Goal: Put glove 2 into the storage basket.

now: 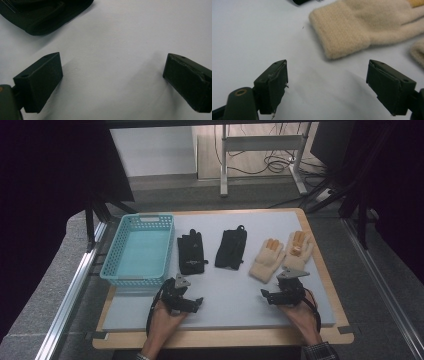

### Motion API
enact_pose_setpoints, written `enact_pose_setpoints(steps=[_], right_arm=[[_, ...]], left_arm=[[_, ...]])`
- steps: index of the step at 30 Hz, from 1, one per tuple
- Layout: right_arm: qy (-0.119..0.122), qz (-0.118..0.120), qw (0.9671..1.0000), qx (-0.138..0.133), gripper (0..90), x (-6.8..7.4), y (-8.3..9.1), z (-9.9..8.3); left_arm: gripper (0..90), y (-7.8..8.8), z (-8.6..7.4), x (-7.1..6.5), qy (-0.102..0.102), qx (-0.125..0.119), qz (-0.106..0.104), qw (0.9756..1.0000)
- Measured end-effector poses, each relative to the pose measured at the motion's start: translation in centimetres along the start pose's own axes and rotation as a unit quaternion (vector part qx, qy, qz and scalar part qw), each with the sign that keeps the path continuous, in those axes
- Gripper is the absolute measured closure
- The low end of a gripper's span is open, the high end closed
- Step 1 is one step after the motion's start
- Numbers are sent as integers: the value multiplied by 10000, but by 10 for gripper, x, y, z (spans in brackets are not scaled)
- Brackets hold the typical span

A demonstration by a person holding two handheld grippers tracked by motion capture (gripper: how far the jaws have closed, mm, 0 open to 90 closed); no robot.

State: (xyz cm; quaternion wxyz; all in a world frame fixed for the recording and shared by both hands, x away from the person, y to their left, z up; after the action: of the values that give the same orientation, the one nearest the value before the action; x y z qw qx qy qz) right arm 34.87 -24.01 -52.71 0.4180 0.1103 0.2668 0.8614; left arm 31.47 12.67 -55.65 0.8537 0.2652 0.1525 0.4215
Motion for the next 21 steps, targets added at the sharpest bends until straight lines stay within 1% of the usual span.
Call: enact_pose_setpoints(steps=[9, 12, 16, 19, 21], right_arm=[[29, 133, 9999, -45, 180, 1, -7, 21], [27, 173, 9998, -21, 184, 1, -12, 28], [-73, 335, 9994, 15, 201, 0, -22, 38], [-63, 446, 9990, -6, 235, 0, -32, 48], [-57, 450, 9990, -7, 241, 1, -33, 50]], left_arm=[[30, 0, 0, 0, 4, -2, 2, 10000], [30, 0, 0, 0, -1, 3, 1, 10000], [31, 0, 0, 0, 0, 2, 0, 10000], [30, 0, 0, 0, 2, 0, 1, 10000], [31, 0, 0, 0, 3, -1, 1, 10000]])
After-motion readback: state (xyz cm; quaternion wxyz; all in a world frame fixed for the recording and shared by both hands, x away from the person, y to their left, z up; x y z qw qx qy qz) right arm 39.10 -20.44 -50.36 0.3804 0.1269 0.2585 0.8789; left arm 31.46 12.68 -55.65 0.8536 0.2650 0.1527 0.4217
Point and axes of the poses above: each handheld gripper's, and its own axes: y roughly backward along the jaws, z roughly out of its top, x roughly to its left, the point moved 1 cm from there along -y, roughly forward along the jaws, and after that the axes turned 10 degrees about -x, right-handed, at the moved point
